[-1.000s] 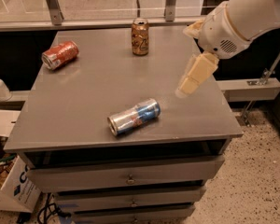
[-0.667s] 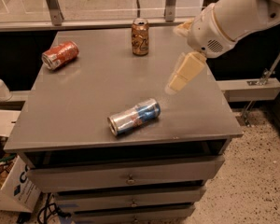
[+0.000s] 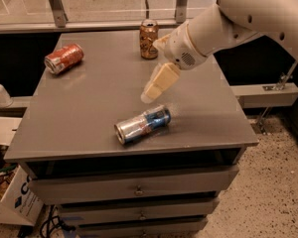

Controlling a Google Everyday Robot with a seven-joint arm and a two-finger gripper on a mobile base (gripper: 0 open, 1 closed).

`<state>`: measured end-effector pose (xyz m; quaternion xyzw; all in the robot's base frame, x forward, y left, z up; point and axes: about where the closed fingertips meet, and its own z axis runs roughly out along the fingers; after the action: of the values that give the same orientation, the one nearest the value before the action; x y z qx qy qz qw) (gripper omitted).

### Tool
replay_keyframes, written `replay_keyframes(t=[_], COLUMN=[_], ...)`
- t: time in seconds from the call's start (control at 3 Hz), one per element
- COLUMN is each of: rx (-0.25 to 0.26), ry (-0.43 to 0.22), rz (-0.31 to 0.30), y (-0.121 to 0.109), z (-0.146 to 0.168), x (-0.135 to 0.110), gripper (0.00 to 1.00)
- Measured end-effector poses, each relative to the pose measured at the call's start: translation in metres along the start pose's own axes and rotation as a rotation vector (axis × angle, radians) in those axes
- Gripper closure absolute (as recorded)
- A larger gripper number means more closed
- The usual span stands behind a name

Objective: Pick coke can

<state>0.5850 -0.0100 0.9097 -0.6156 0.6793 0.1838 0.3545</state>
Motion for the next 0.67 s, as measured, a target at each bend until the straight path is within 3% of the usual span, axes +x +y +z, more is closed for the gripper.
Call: replay_keyframes(t=[0.33,0.67], rx=[-0.001,0.019], ry=[-0.003,-0.053], rz=[-0.001,0.001], y=[0.0001,-0.0071], z=[0.0008,0.0076], x=[-0.0006,-0.0103], gripper=[0.0,0.0])
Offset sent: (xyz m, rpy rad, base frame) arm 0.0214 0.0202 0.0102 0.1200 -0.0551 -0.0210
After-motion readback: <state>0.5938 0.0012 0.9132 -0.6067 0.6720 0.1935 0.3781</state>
